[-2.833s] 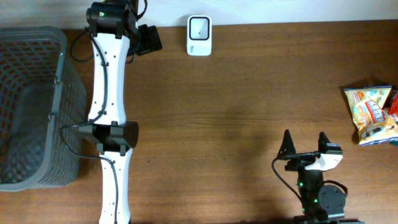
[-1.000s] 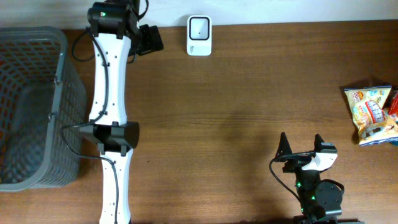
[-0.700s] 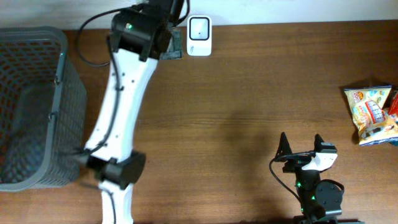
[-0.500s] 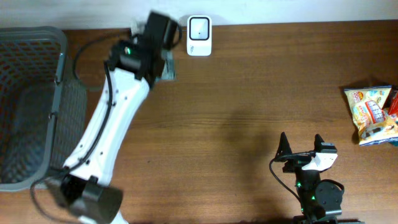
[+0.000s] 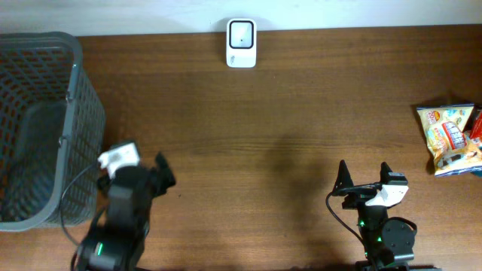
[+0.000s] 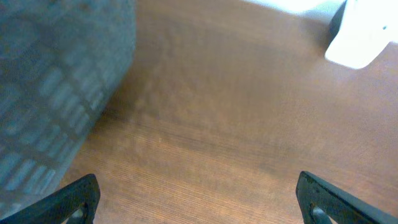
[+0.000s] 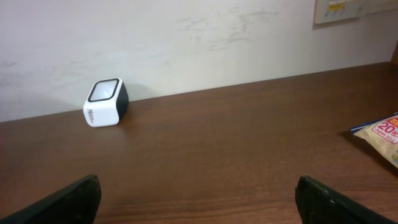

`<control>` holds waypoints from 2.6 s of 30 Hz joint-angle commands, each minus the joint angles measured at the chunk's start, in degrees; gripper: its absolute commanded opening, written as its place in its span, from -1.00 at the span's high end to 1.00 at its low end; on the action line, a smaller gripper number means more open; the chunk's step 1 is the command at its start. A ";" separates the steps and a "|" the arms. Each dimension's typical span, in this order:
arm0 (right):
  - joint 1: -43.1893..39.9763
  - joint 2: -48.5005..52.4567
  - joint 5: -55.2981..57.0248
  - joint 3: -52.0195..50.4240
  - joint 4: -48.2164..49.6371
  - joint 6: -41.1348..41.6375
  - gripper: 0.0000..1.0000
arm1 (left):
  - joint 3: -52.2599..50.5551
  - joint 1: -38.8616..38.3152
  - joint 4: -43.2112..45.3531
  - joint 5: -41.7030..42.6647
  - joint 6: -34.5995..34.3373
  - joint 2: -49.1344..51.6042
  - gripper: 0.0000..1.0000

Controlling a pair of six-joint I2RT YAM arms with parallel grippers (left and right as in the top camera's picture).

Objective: Scan the item barcode

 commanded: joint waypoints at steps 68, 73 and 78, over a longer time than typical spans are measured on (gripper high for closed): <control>-0.42 -0.44 -0.15 -0.52 -0.20 -0.59 -0.97 | -35.30 14.40 28.04 21.20 19.41 -38.80 -0.98; -0.42 -0.44 -0.15 -0.52 -0.17 -0.59 -0.97 | -35.30 14.40 28.04 21.44 21.53 -38.80 -0.98; -0.42 -0.44 -0.15 -0.52 -0.20 -0.59 -0.97 | -35.30 13.62 28.04 21.44 21.79 -38.80 -0.98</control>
